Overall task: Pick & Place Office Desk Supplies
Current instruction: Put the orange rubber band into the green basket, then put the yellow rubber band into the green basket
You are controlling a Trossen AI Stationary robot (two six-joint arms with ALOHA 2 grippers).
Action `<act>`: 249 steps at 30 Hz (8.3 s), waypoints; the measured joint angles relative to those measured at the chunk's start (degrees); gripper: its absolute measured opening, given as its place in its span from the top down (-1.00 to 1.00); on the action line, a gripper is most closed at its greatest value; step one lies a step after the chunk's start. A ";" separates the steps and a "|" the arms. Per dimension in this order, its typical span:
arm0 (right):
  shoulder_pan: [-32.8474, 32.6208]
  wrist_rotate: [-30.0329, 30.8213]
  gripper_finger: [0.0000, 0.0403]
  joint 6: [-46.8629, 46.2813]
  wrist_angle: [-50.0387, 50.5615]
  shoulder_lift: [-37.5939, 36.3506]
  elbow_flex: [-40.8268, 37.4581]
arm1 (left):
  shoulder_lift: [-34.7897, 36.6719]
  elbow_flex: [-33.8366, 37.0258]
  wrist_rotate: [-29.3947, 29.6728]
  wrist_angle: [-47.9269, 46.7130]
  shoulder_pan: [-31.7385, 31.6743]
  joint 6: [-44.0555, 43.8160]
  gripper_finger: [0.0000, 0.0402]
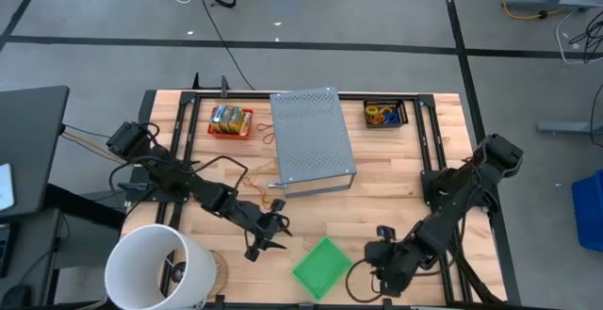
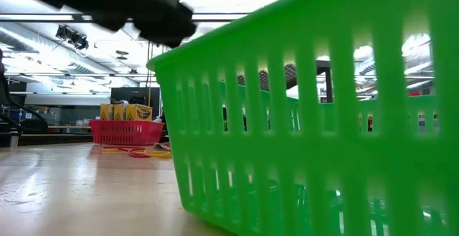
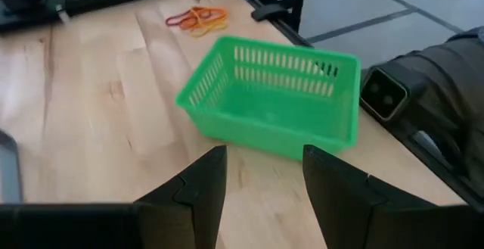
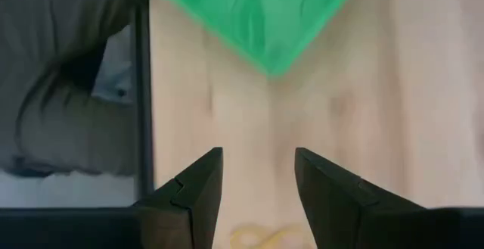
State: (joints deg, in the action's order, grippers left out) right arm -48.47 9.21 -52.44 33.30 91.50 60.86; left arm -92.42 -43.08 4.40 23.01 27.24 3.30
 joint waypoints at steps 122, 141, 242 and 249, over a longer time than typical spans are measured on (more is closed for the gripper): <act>15.32 -2.76 0.55 26.72 -13.85 9.38 4.31 | 0.02 8.54 3.72 11.91 1.99 4.04 0.11; 12.00 -2.31 -0.07 16.84 13.14 9.29 13.25 | 0.02 8.54 4.76 11.51 1.97 4.03 0.11; 9.25 9.06 1.00 30.42 -9.58 13.46 16.87 | 0.02 8.54 4.52 11.10 2.04 4.01 0.11; 11.86 4.50 0.99 25.38 -13.83 13.46 7.55 | 0.02 8.54 4.52 11.10 2.04 4.01 0.11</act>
State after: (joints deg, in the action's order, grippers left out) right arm -36.61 13.71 -27.06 19.47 104.97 68.41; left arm -92.40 -34.54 8.93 34.11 29.28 7.31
